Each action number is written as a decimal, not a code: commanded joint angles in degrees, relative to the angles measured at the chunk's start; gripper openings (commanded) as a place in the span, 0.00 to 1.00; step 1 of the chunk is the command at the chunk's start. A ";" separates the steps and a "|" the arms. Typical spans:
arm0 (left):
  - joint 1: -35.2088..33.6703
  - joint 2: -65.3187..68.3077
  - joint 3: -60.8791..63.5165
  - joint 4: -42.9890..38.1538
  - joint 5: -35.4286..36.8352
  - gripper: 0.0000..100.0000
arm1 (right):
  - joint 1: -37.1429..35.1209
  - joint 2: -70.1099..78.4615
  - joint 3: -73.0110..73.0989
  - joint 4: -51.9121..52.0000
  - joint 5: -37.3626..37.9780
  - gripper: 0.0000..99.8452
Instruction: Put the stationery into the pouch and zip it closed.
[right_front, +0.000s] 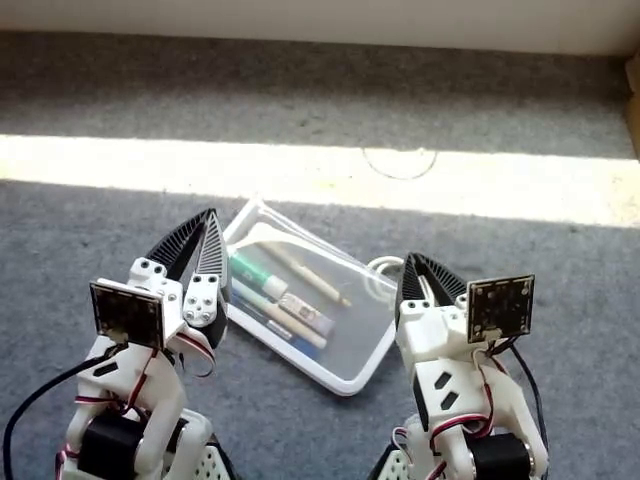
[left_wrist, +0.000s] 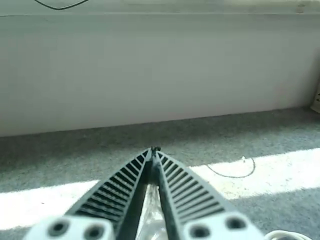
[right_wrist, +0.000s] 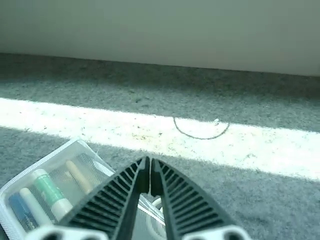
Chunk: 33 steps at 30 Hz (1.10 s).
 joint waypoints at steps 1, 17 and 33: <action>-2.33 -0.48 -0.31 -1.76 0.26 0.01 | -0.04 -0.75 -1.10 0.22 -0.35 0.01; -3.38 -0.48 14.55 -1.85 0.26 0.01 | 0.75 -0.75 21.14 4.44 -0.44 0.01; -3.38 -0.22 25.71 4.31 0.26 0.01 | 4.79 -0.66 35.65 4.88 -0.53 0.01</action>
